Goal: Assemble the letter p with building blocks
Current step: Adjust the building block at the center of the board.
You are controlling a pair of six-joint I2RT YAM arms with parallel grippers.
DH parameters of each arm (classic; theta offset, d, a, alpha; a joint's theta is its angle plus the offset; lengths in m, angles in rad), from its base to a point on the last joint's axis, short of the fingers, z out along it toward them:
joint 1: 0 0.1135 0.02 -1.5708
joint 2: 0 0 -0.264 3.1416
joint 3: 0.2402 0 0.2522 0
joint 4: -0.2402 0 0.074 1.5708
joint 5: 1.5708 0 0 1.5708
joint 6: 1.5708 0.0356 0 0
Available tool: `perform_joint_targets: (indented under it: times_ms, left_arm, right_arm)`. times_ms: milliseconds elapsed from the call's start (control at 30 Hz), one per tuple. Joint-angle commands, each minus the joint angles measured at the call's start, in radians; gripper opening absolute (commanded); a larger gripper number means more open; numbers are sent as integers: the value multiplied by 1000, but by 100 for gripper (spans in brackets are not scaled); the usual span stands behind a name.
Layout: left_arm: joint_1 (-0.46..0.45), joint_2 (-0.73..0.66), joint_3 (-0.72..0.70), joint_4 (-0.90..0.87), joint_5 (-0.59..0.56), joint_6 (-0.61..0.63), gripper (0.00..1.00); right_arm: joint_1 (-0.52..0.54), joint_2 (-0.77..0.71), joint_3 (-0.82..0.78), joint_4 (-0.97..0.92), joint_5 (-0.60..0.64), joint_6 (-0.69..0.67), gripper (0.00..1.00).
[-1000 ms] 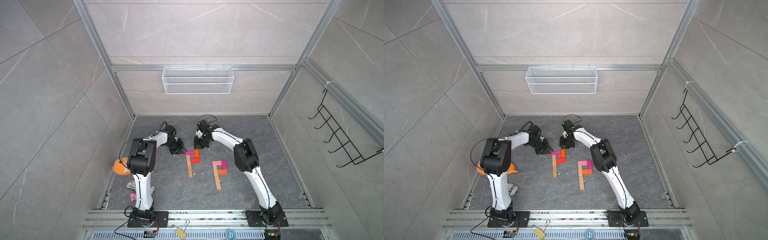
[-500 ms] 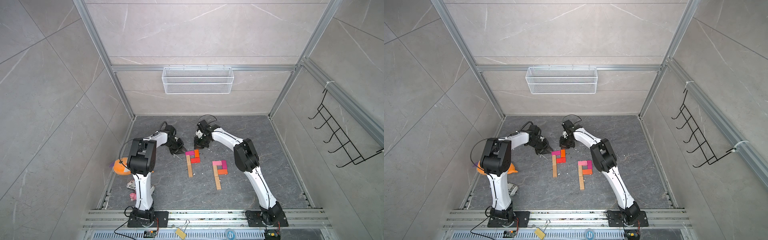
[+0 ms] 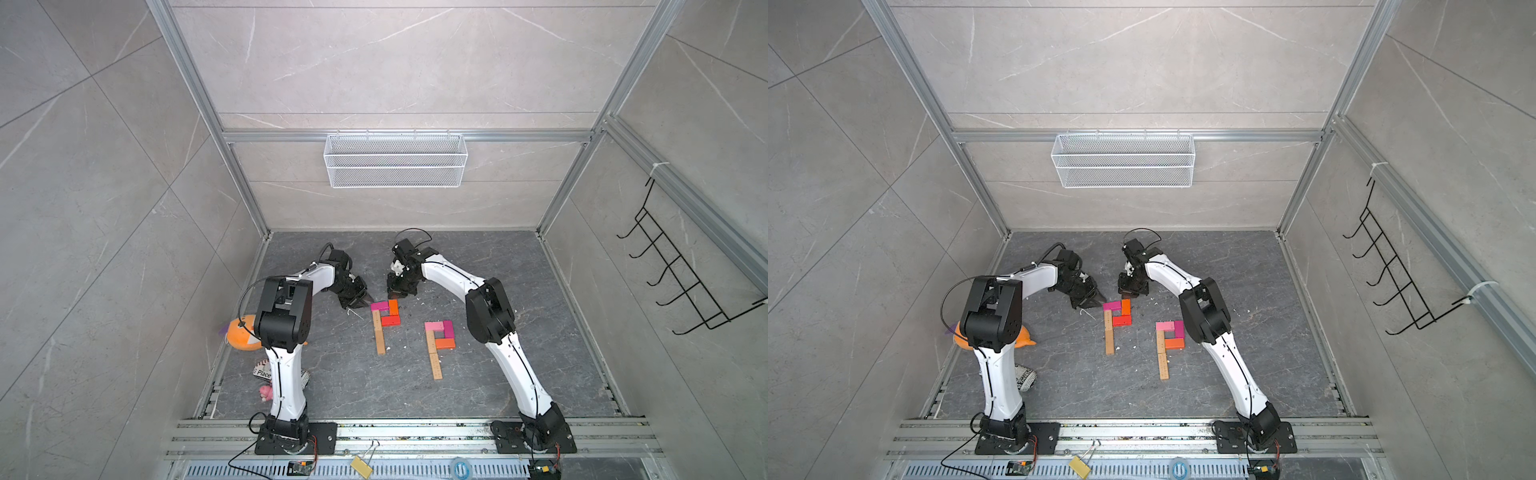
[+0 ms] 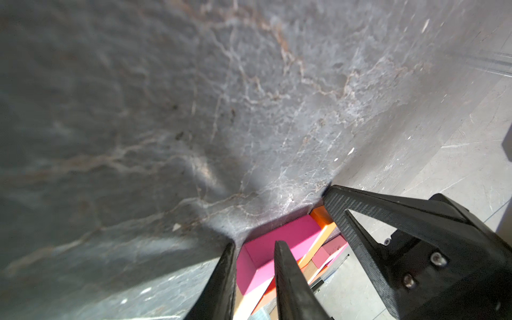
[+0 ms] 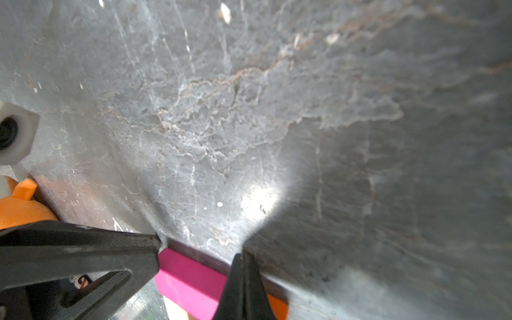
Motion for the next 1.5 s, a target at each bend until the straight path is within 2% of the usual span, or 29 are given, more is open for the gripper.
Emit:
perform_joint_targets:
  times_ms: [0,333,433,500,567,633,667,700,733,767,800,900,1033,1167,1267,1367,1467]
  left_arm:
    - [10,20,30,4,15,-22,29]
    - [34,-106,-14,64,58,-49,30]
    - [34,-161,-42,61,52,-46,30]
    - [34,-199,-61,57,46,-39,30]
    - [34,-236,-78,45,37,-25,30]
    - [34,-286,-93,31,28,-10,30]
    - [35,-305,-98,19,22,0,30]
    - [36,-332,-103,6,16,16,30]
    - [36,-356,-110,-7,9,32,30]
    - [36,-384,-120,-20,-1,53,30]
    - [36,-415,-132,-27,-12,67,30]
    - [37,-481,-167,-43,-26,98,31]
    - [37,-521,-200,-53,-20,117,31]
    - [37,-533,-221,-71,-49,142,31]
    - [37,-530,-234,-48,-28,136,31]
    - [37,-519,-228,-53,-25,138,31]
    - [37,-518,-232,-49,-20,138,31]
  right_arm:
    - [11,84,-7,-92,50,3,7]
    - [8,139,108,-160,47,6,7]
    - [7,164,194,-194,37,-2,8]
    - [7,206,318,-261,40,-10,8]
    - [8,296,549,-379,43,-18,9]
    - [5,459,950,-527,24,1,9]
    - [-7,404,831,-479,-19,1,10]
    - [-11,370,777,-463,1,-1,10]
    - [-11,376,815,-496,38,-11,10]
    - [-12,417,936,-561,54,-20,10]
    - [-19,398,901,-558,35,-31,9]
    - [-20,381,956,-606,85,-61,8]
    - [-28,343,961,-600,84,-58,8]
    - [-27,319,962,-633,201,-74,6]
    - [-20,278,962,-640,266,-99,5]
    - [-23,187,962,-637,319,-147,7]
    - [-32,80,962,-618,301,-232,11]
